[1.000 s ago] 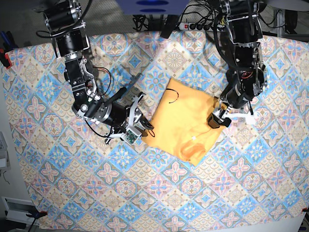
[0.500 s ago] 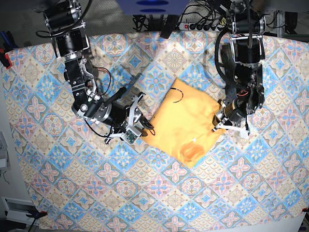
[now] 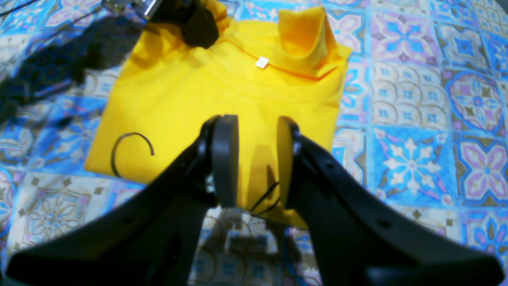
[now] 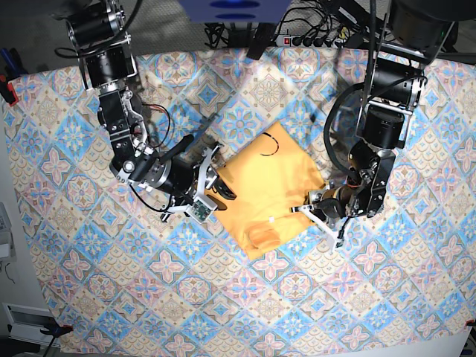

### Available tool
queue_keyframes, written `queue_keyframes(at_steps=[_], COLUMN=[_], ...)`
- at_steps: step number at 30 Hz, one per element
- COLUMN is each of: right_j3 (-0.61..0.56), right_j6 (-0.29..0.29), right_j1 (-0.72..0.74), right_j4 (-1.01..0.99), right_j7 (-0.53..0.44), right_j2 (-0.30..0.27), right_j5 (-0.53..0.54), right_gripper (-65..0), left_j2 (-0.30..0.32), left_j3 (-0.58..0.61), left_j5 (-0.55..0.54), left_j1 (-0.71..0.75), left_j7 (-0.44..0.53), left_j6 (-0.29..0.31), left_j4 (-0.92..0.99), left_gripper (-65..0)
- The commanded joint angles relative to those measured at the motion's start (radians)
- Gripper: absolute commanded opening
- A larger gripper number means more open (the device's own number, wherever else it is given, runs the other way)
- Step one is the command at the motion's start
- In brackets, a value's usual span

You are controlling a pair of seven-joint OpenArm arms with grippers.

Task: Fold the T-shirt properly
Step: 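Press and smooth the yellow bundle's edge with the left gripper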

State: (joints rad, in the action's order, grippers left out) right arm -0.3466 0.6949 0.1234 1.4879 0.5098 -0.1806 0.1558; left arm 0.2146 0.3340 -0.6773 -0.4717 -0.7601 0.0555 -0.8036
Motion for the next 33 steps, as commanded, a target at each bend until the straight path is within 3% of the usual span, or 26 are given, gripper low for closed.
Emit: queue_keyframes(at_steps=[1,9,17,20,24,33], right_j3=[0.004,0.004,0.010,0.010,0.010,0.002], right_j6=[-0.002,-0.002,-0.002,-0.002,-0.002,-0.002], right_j1=[0.020,0.020,0.020,0.023,0.029,0.058], right_j4=[0.021,0.038,0.036,0.035,0.024,0.023], right_j7=[-0.027,-0.027,-0.027,-0.026,-0.026,0.008], right_j2=[-0.001,-0.003,-0.004,-0.004,-0.004,-0.021], right_j5=[0.015,0.015,0.015,0.015,0.015,0.015], right_gripper=[-49.2,-49.2,-49.2,-49.1,-49.1,-49.1], left_j2=[0.015,0.010,0.006,0.009,0.019,0.021], left_j3=[0.027,0.228,0.119,0.032,-0.022,0.035], left_j5=[-0.003,0.084,0.084,0.083,0.097,0.092], left_j1=[-0.034,-0.078,-0.068,-0.028,0.086,0.097], left_j7=[0.015,0.100,0.058,0.020,0.014,0.012], left_j6=[0.008,0.011,0.005,0.008,0.008,-0.004], left_j4=[-0.012,-0.009,-0.013,-0.063,-0.274,-0.314], left_gripper=[-65.0,-64.7,-63.1,-56.0,-43.3,-43.4])
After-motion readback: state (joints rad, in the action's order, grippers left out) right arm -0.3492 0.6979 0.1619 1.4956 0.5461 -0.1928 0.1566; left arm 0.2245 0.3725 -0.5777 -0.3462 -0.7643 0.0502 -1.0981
